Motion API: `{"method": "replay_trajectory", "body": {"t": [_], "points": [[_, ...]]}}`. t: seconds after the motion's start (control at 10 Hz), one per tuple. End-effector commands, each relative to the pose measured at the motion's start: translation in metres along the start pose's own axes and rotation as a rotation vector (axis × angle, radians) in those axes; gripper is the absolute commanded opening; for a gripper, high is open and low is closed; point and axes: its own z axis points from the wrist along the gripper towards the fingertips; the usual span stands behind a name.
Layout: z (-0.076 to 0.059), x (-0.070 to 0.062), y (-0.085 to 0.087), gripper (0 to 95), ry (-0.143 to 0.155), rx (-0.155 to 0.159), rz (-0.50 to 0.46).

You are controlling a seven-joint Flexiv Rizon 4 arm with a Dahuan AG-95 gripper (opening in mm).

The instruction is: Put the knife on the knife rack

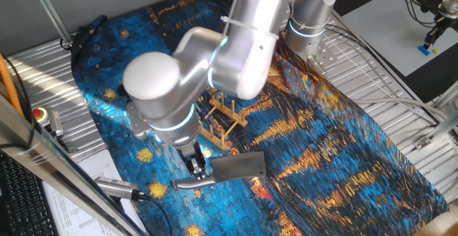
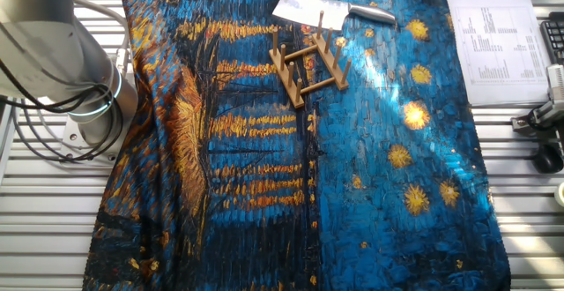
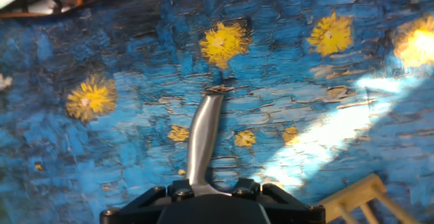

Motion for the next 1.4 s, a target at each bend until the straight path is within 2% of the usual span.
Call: {"method": "replay_trajectory", "body": {"t": [0.1,0.3,0.5,0.8,1.0,1.4], "points": [[0.0,0.0,0.001,38.0,-0.002,0.0,0.005],[0.0,0.0,0.001,38.0,-0.008,-0.003,0.03],[0.0,0.0,0.001,38.0,0.001,0.0,0.043],[0.0,0.0,0.001,38.0,0.014,-0.006,-0.004],[0.007,0.005,0.0,38.0,0.009,-0.004,0.027],[0.025,0.007,0.006,38.0,-0.001,-0.004,0.089]]}}
